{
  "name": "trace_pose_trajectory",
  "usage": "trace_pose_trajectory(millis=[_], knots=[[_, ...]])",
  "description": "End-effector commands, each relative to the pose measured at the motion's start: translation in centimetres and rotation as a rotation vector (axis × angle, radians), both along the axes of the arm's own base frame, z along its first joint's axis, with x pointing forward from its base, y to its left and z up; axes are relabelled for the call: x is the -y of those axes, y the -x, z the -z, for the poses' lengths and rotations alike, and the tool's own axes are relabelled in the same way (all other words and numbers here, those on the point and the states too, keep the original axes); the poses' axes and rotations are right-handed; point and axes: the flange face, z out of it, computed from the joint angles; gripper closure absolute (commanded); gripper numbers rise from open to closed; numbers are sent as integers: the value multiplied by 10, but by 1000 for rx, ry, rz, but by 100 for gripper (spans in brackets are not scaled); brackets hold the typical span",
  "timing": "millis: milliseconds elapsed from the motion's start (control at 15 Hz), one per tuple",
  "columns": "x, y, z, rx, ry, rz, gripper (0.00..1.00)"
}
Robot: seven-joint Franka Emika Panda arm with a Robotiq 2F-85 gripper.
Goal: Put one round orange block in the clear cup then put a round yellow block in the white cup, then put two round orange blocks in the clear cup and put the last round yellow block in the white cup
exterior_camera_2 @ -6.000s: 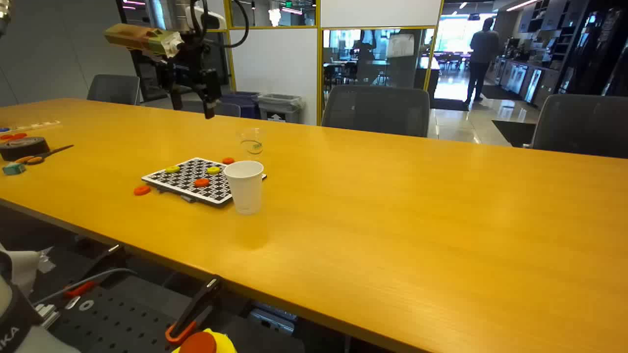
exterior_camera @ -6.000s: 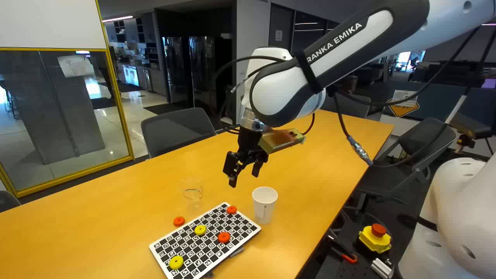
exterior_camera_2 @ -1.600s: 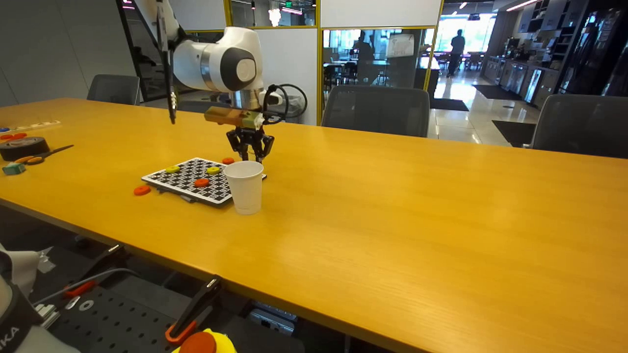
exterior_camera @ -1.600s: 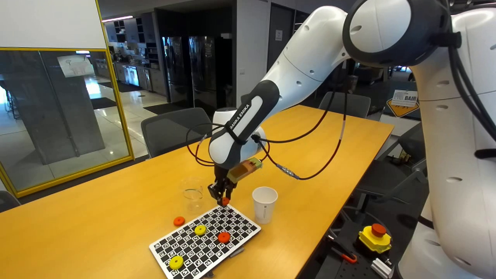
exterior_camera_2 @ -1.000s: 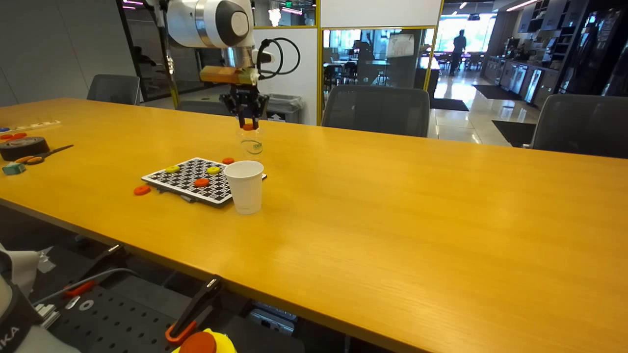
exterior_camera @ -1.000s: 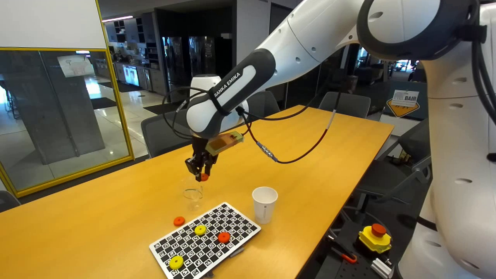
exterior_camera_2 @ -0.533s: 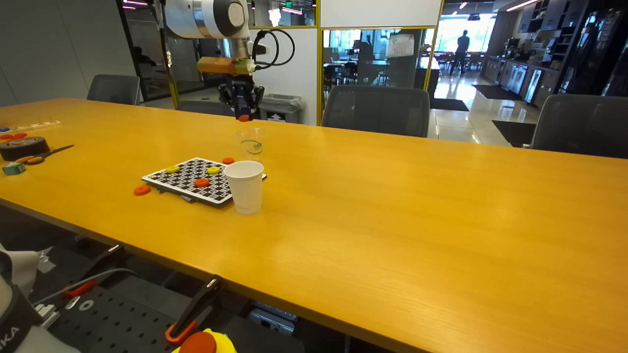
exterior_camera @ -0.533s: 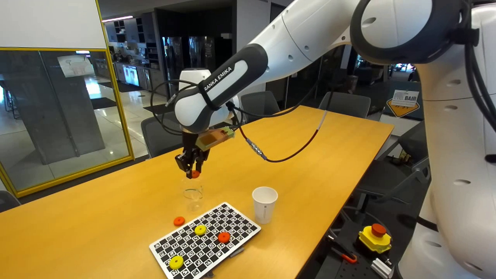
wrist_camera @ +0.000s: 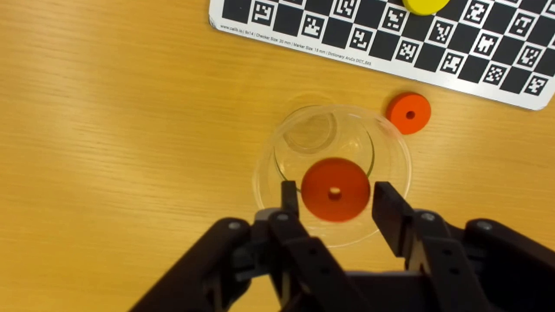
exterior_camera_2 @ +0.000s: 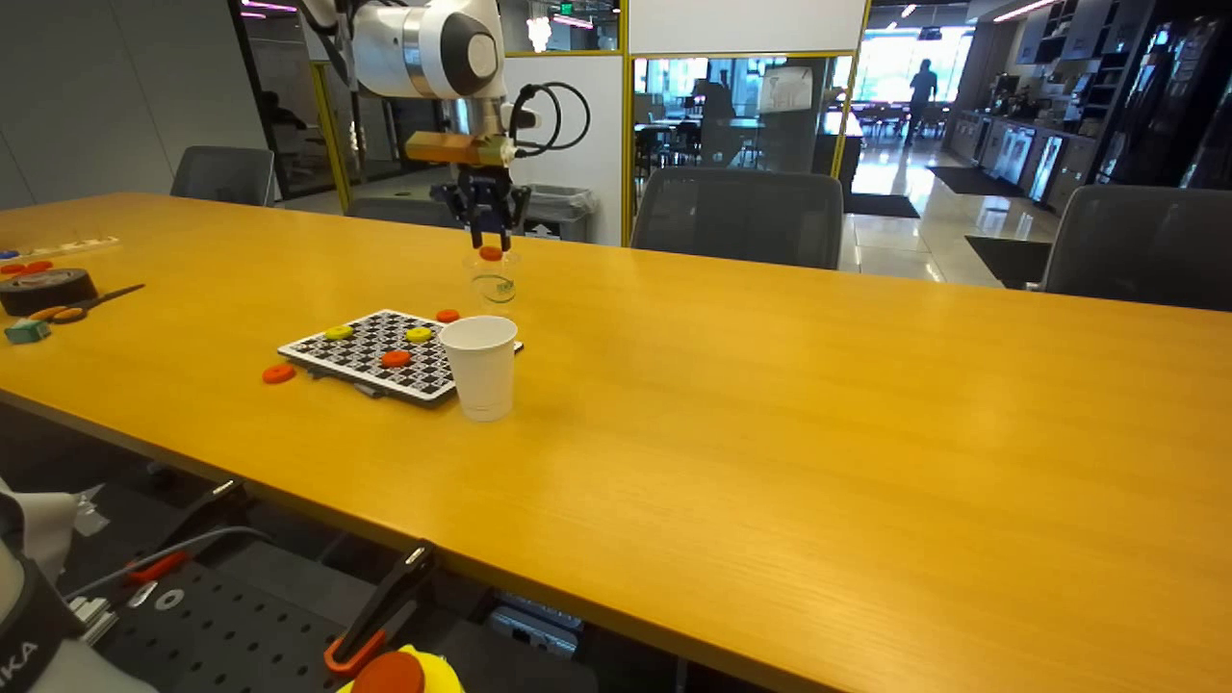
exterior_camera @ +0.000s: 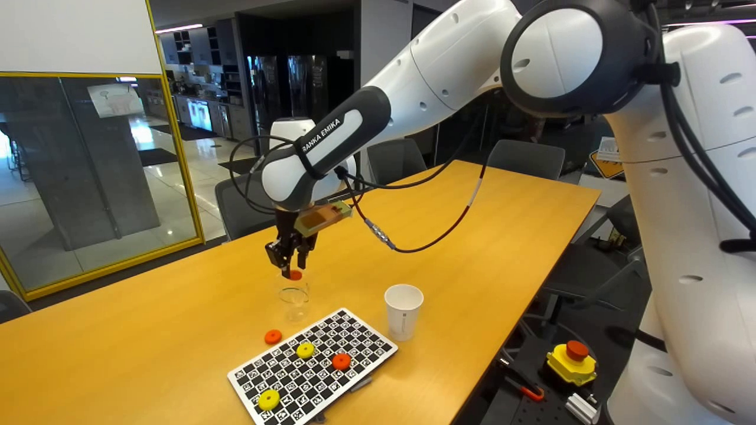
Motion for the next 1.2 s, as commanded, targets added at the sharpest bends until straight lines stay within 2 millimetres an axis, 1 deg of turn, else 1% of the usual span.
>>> trace_pose_trajectory(millis=[0, 133, 200, 400, 533, 667, 933, 1067, 1133], knots=[[1, -12, -4, -17, -20, -1, 17], [0, -9, -5, -24, -24, 1, 3], [-2, -7, -7, -24, -24, 5, 0], [-10, 3, -11, -27, -17, 8, 0], [-20, 13, -13, -39, -18, 14, 0], [-32, 28, -12, -55, -17, 23, 0], [-56, 68, -2, -76, -15, 68, 0], [-63, 88, 10, -99, -25, 92, 0], [-65, 96, 20, -109, -37, 97, 0]])
